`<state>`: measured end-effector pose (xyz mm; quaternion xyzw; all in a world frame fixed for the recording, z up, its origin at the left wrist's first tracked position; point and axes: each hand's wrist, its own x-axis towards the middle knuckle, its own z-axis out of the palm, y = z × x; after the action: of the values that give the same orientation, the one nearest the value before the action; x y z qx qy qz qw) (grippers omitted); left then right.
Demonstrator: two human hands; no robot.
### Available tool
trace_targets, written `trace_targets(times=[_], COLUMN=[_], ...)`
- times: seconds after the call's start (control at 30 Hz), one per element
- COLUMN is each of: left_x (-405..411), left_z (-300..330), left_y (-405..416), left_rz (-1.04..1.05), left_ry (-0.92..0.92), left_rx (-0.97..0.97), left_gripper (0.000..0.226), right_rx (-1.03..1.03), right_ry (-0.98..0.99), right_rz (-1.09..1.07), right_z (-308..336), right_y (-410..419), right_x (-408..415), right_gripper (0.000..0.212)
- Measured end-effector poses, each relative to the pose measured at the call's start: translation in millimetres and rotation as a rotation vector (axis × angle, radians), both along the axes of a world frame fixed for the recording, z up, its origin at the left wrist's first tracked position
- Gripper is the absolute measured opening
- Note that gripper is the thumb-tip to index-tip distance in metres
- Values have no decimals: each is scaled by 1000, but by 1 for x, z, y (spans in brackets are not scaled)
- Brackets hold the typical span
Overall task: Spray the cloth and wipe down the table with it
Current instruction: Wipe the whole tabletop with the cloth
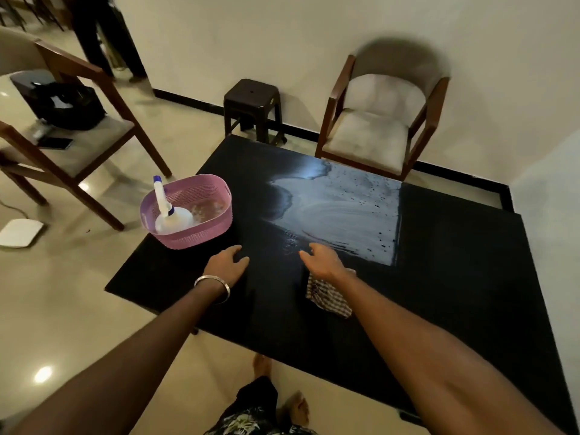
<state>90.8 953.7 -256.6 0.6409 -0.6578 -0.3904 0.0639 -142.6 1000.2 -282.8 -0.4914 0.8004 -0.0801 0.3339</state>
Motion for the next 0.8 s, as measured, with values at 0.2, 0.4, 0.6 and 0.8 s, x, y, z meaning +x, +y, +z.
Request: trace_targets(times=[0.2,0.4,0.6,0.8], left_x=[-50,-92,-114,-120], left_z=[-1,-17,-35,-56], left_y=[8,-5,-40,-104], left_rz=[-172,-353,-381,-381], left_ry=[-7,-38,-51,-67], left_rx=[-74,-151,-195,-226], left_gripper=[57,66,62,59], right_rx=[-97,-17,59,33], right_ry=[154,244,262,293], right_rz=[56,191,244,164], right_z=[-16,-39,-65,-80], right_y=[82,113,80,5], right_x=[-19,-10,-9,-17], right_gripper=[51,71,65,65])
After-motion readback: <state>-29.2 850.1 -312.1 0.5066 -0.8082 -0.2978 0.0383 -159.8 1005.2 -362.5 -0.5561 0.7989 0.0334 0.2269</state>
